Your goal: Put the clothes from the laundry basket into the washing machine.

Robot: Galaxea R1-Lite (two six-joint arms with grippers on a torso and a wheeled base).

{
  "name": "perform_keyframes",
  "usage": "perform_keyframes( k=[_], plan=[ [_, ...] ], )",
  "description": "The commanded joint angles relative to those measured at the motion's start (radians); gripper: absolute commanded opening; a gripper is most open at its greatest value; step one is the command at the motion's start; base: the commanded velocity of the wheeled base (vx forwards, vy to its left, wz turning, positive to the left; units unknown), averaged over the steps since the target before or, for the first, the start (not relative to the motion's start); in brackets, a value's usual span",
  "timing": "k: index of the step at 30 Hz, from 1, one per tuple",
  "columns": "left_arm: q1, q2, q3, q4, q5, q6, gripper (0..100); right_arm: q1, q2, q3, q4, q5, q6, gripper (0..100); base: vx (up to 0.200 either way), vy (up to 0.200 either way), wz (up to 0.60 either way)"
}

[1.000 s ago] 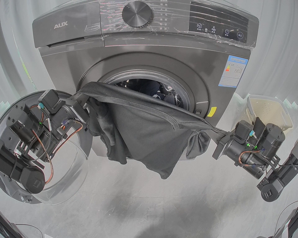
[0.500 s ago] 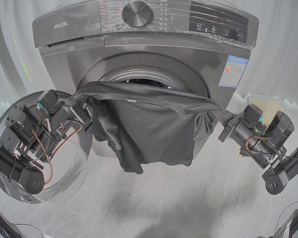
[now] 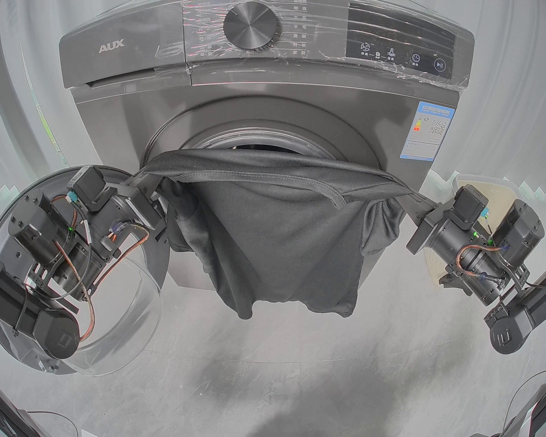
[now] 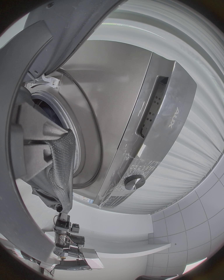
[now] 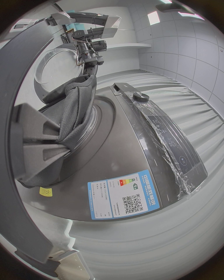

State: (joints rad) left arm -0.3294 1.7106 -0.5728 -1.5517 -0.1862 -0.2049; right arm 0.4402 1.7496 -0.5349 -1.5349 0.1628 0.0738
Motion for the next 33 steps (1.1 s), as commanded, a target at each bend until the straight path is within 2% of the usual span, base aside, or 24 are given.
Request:
perform_keyframes(
  k=[1, 7, 11, 14, 15, 17, 18, 19, 20, 25, 33],
  plan=[
    [0.0, 0.0, 0.001, -0.001, -0.001, -0.001, 0, -0.006, -0.002, -0.002, -0.001, 0.0, 0.0, 0, 0.0, 0.0, 0.0],
    [0.0, 0.003, 0.005, -0.001, -0.001, -0.001, 0, -0.008, -0.002, -0.002, -0.001, 0.0, 0.0, 0, 0.0, 0.0, 0.0],
    [-0.057, 0.01, 0.025, 0.001, -0.003, 0.001, 0, -0.003, 0.008, -0.013, -0.001, -0.014, 0.004, 0, 0.0, 0.0, 0.0],
    [-0.115, 0.018, 0.05, 0.001, -0.01, 0.016, 0, 0.009, 0.024, 0.0, 0.001, -0.016, 0.006, 0, 0.0, 0.0, 0.0],
    [-0.115, 0.018, 0.05, 0.001, -0.01, 0.016, 0, 0.009, 0.024, 0.0, 0.001, -0.016, 0.006, 0, 0.0, 0.0, 0.0],
    [-0.162, 0.044, 0.062, 0.001, -0.018, 0.045, 0, 0.032, 0.057, 0.013, -0.001, -0.029, 0.007, 0, 0.0, 0.0, 0.0],
    [-0.162, 0.044, 0.062, 0.001, -0.018, 0.045, 0, 0.032, 0.057, 0.013, -0.001, -0.029, 0.007, 0, 0.0, 0.0, 0.0],
    [-0.175, 0.063, 0.051, -0.001, -0.015, 0.062, 0, 0.063, 0.07, 0.035, 0.001, -0.046, 0.007, 0, 0.0, 0.0, 0.0],
    [-0.175, 0.067, 0.048, -0.001, -0.013, 0.065, 0, 0.068, 0.071, 0.042, 0.004, -0.051, 0.007, 0, 0.0, 0.0, 0.0],
    [-0.22, 0.096, 0.008, -0.001, -0.006, 0.068, 0, 0.084, 0.14, 0.089, 0.001, -0.063, 0.012, 0, 0.0, 0.0, 0.0],
    [-0.24, 0.096, -0.029, -0.001, -0.003, 0.067, 0, 0.189, 0.292, 0.046, -0.002, -0.065, 0.023, 0, 0.0, 0.0, 0.0]
  ],
)
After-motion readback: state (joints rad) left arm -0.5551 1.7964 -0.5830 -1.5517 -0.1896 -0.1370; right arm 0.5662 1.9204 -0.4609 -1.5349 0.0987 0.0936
